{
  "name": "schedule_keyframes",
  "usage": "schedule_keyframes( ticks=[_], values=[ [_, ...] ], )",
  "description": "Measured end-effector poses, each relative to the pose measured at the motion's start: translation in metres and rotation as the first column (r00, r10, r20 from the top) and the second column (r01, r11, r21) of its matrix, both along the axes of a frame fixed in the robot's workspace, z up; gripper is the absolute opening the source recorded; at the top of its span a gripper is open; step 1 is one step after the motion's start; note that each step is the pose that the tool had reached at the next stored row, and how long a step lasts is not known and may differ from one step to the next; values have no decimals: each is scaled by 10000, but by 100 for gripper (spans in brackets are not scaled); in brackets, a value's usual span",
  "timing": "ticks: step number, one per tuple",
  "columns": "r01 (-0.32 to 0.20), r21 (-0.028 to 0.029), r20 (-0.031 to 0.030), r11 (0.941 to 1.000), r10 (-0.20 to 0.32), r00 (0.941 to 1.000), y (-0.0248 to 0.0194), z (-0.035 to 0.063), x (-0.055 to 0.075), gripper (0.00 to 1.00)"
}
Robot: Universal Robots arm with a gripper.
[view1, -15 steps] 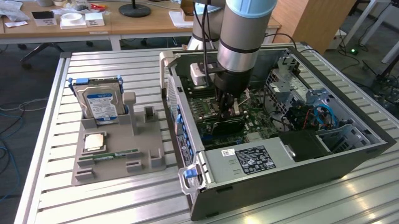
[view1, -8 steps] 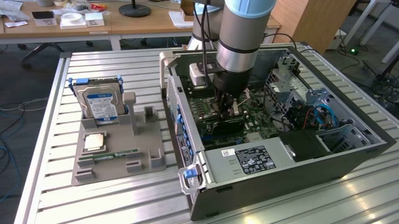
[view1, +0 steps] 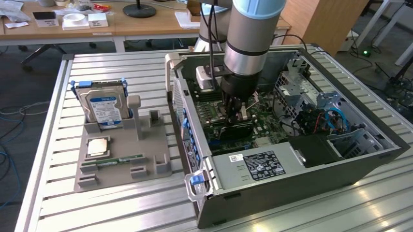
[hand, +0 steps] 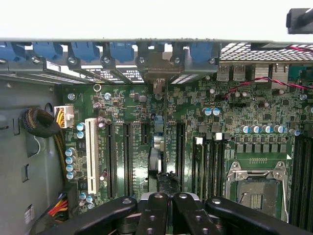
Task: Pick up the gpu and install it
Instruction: 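Press down on the gpu until it lock into place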
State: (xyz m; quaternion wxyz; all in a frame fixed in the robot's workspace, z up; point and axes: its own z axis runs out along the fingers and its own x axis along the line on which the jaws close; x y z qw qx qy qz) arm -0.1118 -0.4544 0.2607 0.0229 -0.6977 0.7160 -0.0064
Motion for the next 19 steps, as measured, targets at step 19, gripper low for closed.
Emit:
schedule_keyframes(
  ticks=[19],
  values=[
    [1, 15, 7, 10000, -1, 10000, 1, -4, -3, 11]
  ],
)
